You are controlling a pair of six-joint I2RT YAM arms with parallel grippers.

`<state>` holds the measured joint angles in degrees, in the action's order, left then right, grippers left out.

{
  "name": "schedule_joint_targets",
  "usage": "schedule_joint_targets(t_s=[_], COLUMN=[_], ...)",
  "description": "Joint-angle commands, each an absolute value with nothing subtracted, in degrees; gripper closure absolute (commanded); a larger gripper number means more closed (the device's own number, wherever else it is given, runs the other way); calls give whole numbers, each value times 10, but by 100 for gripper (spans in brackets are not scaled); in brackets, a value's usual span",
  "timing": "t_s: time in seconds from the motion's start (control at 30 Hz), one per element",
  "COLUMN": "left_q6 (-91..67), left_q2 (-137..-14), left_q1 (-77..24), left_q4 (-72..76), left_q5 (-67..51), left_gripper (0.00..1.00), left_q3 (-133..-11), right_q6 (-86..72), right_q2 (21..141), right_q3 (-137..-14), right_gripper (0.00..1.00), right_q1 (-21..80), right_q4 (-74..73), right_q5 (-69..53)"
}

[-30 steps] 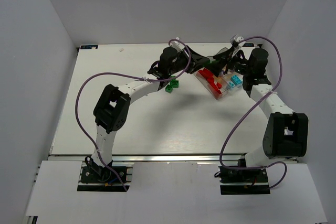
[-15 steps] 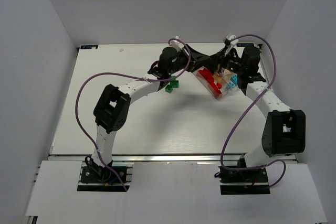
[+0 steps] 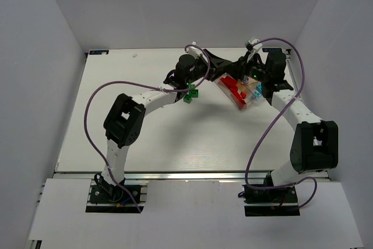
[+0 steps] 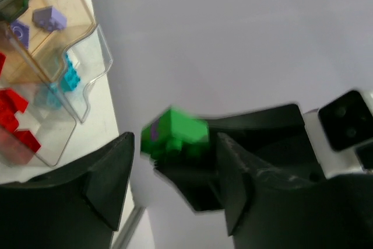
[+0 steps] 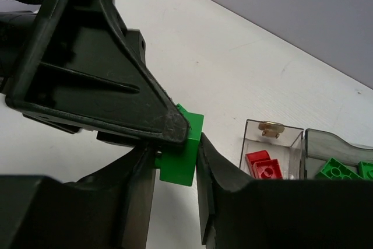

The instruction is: Sort the legos into containers by color

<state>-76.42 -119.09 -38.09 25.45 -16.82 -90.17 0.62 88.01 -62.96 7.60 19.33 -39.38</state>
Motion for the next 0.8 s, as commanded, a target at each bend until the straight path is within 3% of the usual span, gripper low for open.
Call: schedule_joint_targets(t_s=[0.0,0.13,0.17,0.43,0.77], left_q6=[-773,-725,-715,-592,-492], left_q2=[-1135,-1113,-1108,-1038,-847], left_q1=[-385,-360,-354,-300,-264], left_q4=[262,187,172,-92,-221], left_q5=[-184,-120,-109,13,107], left_gripper=[29,3,2,2,2], left_q3=[-885,-891,-894,-910,-742], right_q6=[27,44,49,115,181], right_q2=[886,902,911,1015,1178], right_q3=[-658,-675,-679,-776,-913], right_gripper=[90,90,90,90,84], right_q1=[64,55,52,40,40], right_q4=[222,195,190,122,73], right_q5=[-338,-317,-312,-244,-185])
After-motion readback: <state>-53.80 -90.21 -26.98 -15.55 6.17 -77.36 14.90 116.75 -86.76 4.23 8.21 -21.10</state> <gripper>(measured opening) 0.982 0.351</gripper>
